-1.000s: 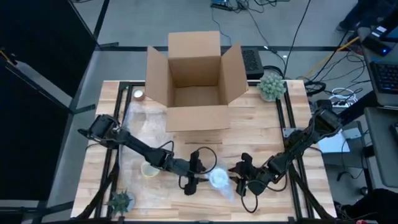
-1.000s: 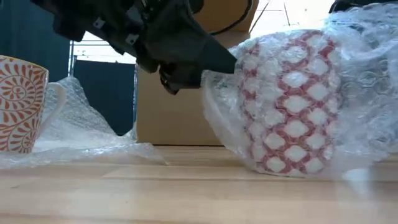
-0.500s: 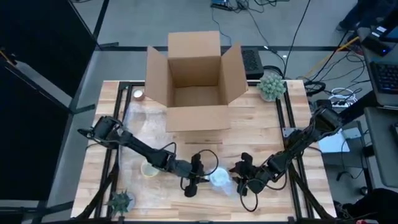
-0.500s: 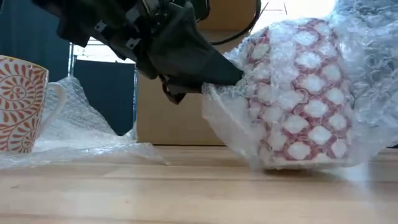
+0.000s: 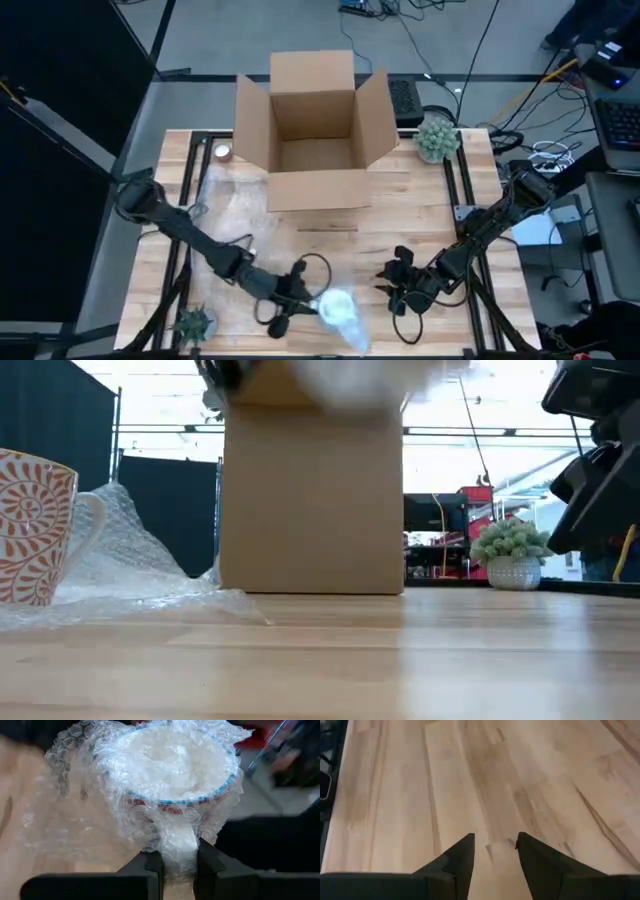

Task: Wrap mug
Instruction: Put the wrapped red mug into the box

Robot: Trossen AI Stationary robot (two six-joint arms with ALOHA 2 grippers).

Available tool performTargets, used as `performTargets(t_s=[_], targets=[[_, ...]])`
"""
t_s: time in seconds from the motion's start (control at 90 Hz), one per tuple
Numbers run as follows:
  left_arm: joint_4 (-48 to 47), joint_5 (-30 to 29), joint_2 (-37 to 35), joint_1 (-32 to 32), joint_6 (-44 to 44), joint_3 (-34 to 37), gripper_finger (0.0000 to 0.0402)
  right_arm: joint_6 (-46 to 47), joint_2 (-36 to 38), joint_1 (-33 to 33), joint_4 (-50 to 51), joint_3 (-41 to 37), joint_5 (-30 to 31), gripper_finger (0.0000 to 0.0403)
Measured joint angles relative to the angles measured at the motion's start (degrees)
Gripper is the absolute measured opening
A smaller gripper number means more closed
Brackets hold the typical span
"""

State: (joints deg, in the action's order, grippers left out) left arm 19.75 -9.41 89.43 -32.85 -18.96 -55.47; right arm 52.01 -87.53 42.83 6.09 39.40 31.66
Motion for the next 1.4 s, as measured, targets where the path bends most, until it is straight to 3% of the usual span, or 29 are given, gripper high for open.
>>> performTargets(t_s=[0.167,0.356,0.589,0.678,0.833,1.067,1.4], targets=[[-1.5,-6.5,-9.8,-1.7,4.0,-0.1,0.0037,0.5,0.0,-0.1,-0.6,0.0,0.3,0.0137],[-1.3,-18.0,-19.2,-1.4,13.5,-2.6,0.0037,0.8,0.0,-0.1,-0.5,0.0,1.4,0.0137],[-3.1,-31.5,-22.3,4.6,34.3,-11.6,0.0037,0.9,0.0,-0.5,-0.6,0.0,4.1,0.0137],[-5.5,-35.0,-22.1,8.9,37.6,-14.7,0.0037,0.9,0.0,-1.0,-0.7,0.0,4.3,0.0137],[-14.3,-35.9,-21.2,18.8,37.4,-18.4,0.0037,0.8,0.0,-1.2,-0.6,0.0,4.3,0.0137],[-24.0,-29.2,-18.3,32.0,28.1,-18.7,0.0037,0.0,-0.5,-1.5,-0.3,0.0,4.5,0.0137],[-28.6,-22.7,-7.6,43.2,25.3,-18.6,0.0037,1.0,-1.4,-1.6,-0.4,0.0,4.3,0.0137]])
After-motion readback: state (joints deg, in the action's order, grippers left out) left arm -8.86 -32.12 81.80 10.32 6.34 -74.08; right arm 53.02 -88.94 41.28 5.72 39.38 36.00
